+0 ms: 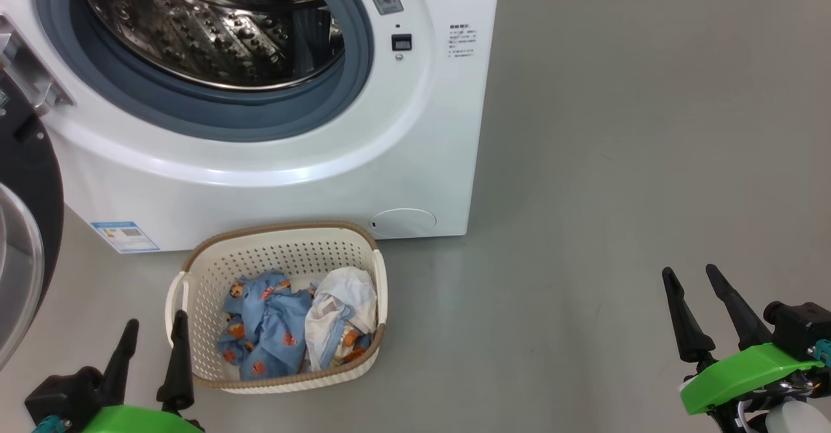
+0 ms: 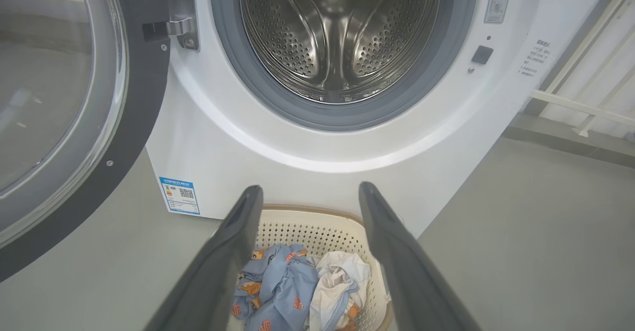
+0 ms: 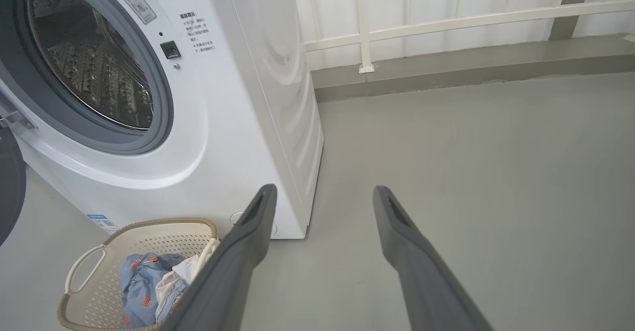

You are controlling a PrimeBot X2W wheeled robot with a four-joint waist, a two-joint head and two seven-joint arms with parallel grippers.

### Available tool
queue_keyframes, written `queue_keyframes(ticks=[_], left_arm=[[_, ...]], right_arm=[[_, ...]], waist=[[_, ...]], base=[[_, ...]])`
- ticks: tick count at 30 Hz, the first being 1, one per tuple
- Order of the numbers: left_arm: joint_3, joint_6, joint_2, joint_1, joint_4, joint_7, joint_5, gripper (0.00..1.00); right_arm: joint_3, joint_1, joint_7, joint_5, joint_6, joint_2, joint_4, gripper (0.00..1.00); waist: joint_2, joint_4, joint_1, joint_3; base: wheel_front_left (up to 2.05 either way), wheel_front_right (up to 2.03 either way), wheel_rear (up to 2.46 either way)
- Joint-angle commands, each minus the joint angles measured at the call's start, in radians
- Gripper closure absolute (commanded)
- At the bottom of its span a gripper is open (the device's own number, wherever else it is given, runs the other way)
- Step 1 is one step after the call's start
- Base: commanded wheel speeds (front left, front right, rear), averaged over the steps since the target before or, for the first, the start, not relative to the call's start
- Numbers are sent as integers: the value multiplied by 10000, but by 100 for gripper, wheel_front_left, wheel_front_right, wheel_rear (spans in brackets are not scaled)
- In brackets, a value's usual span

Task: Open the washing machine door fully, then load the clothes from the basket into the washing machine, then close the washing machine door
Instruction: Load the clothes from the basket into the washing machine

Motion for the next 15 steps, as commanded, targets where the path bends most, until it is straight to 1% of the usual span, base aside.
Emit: queue_keyframes(ticks=[1, 15], left_arm=[[310, -25, 313, -368, -269, -63, -39, 0], [255, -25, 350, -407, -260, -63, -95, 0]], right_arm=[[164, -244, -120, -54, 27, -121, -251, 0], [289, -275, -120, -36, 27, -78, -188, 0]], waist=[[0, 10, 0, 13], [0, 22, 0, -44]], base=[[69, -111, 42], [68, -115, 46]])
